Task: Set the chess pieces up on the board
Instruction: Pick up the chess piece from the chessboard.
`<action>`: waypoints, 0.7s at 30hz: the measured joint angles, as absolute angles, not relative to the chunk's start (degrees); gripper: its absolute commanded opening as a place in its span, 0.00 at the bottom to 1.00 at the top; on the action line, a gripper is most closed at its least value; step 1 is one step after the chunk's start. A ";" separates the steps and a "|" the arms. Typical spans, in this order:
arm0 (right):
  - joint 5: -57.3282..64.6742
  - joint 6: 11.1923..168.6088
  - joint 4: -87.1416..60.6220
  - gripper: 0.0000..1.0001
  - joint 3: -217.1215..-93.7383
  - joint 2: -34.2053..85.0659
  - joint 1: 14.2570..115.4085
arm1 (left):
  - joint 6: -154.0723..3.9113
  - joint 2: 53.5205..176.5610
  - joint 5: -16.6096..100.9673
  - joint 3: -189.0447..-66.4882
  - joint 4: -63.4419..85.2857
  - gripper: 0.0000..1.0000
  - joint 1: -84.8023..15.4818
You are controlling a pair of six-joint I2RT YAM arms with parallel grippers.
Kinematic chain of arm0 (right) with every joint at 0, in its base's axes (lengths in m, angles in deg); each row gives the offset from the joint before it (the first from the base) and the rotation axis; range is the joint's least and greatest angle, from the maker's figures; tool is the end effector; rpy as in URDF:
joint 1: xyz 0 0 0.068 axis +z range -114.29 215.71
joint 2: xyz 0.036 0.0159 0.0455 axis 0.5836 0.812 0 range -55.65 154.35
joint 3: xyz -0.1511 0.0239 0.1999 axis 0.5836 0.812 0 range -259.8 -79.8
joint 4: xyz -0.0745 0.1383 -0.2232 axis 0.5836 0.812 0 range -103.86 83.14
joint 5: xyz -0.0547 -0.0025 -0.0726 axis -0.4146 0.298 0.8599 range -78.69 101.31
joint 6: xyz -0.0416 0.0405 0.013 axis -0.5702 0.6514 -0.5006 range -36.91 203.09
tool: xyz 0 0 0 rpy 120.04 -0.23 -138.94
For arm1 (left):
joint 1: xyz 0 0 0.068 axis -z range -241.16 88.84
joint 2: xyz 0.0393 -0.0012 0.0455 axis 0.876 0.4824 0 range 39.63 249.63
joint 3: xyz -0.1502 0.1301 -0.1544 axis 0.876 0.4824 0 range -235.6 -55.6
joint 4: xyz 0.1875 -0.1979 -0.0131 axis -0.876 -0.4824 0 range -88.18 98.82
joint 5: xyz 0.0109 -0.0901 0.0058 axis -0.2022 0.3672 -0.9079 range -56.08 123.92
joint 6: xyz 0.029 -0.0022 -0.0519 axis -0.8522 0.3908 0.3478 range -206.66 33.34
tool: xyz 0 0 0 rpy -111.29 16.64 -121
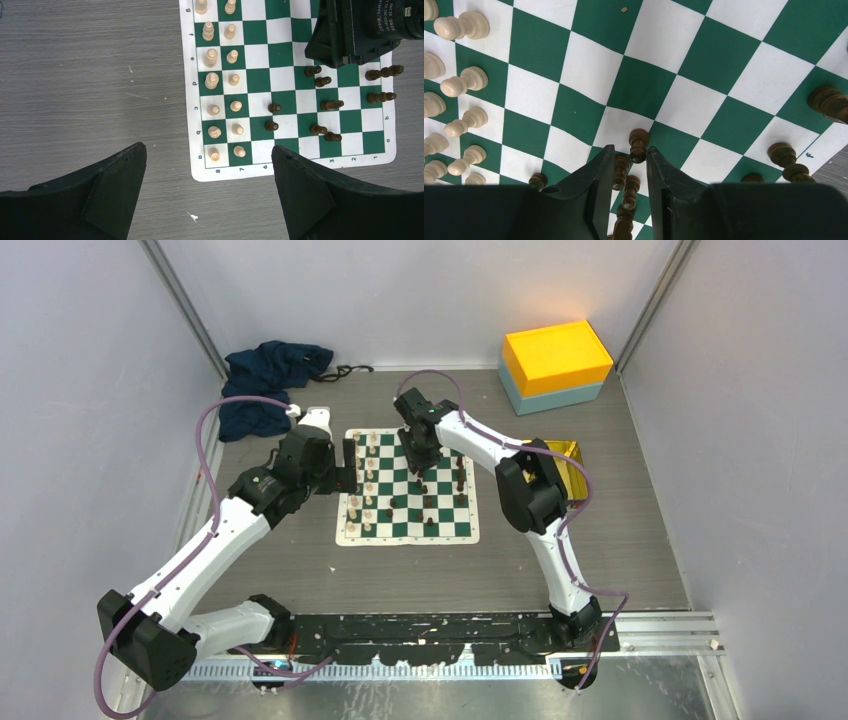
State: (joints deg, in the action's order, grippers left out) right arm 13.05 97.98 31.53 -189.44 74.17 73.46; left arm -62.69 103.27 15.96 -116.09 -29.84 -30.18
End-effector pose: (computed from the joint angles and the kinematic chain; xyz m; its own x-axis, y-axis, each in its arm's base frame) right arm 0.3848 0.2964 0.1600 -0.8503 -0.3336 -0.4070 -0.3969 0.9144 0.0796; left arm 0.2288 -0.1218 0.2992 -0.6410 -0.0659 -0.7647 0.0351 0.9927 -0.1151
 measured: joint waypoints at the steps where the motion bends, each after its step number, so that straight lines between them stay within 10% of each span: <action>1: 13.01 98.03 31.53 0.35 -189.44 74.28 73.44 | -62.72 103.27 15.96 -116.09 -29.84 0.96 -30.18; 21: 13.27 98.35 31.16 0.03 -189.40 75.00 72.76 | -62.69 103.27 15.96 -116.09 -29.84 0.96 -30.18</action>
State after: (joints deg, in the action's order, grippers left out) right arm 13.27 98.35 31.16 -189.40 75.00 72.76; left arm -62.69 103.27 15.96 -116.09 -29.84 -30.18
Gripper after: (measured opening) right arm 0.204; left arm 0.962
